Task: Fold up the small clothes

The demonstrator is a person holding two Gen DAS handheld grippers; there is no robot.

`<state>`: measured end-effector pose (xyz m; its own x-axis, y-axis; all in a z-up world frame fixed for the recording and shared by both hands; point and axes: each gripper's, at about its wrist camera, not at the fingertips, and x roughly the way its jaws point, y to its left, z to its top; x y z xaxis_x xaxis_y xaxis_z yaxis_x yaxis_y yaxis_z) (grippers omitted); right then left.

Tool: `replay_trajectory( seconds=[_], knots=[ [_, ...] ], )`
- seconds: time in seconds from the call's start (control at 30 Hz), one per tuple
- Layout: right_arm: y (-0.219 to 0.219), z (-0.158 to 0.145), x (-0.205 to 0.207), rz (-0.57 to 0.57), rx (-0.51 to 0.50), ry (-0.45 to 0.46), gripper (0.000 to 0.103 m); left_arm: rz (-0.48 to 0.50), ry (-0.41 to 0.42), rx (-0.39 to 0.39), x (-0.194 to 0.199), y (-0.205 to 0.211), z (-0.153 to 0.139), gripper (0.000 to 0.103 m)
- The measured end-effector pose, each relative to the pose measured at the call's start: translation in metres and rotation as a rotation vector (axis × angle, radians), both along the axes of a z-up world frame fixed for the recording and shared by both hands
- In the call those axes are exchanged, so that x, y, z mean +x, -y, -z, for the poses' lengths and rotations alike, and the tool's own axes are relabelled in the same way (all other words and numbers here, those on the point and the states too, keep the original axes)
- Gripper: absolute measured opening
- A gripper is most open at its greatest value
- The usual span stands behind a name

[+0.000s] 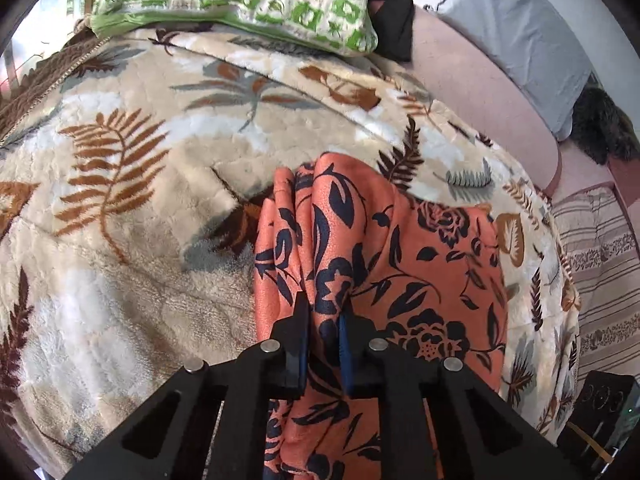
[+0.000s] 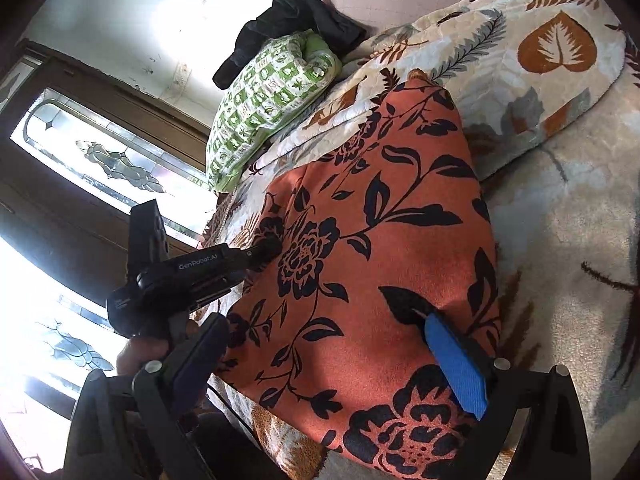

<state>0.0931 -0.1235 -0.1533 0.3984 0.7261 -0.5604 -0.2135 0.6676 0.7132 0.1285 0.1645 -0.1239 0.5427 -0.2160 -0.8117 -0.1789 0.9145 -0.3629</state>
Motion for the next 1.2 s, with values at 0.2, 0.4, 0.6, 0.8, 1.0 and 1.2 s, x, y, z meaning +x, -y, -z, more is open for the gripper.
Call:
replay_trajectory(
  seconds=[0.2, 0.4, 0.6, 0.8, 1.0, 1.2],
  knots=[
    [-0.007, -0.006, 0.005, -0.028, -0.048, -0.022, 0.100, -0.025, -0.046, 0.018, -0.012, -0.011, 0.034, 0.016],
    [-0.013, -0.047, 0.017, -0.036, -0.066, 0.058, 0.100, -0.022, -0.019, 0.006, -0.013, -0.015, 0.030, 0.019],
    [-0.023, -0.003, 0.083, -0.006, 0.022, -0.156, 0.101, -0.048, -0.021, 0.005, -0.019, -0.019, 0.003, 0.029],
    [-0.017, 0.014, 0.076, 0.005, 0.127, -0.115, 0.103, 0.085, 0.186, 0.035, -0.002, 0.010, -0.064, 0.050],
    [-0.014, 0.009, 0.073, -0.023, 0.111, -0.120, 0.102, -0.020, -0.114, 0.120, 0.063, -0.009, 0.041, 0.041],
    [0.028, -0.018, 0.117, 0.019, 0.328, -0.117, 0.103, -0.045, -0.100, 0.102, 0.054, -0.020, 0.044, 0.061]
  ],
)
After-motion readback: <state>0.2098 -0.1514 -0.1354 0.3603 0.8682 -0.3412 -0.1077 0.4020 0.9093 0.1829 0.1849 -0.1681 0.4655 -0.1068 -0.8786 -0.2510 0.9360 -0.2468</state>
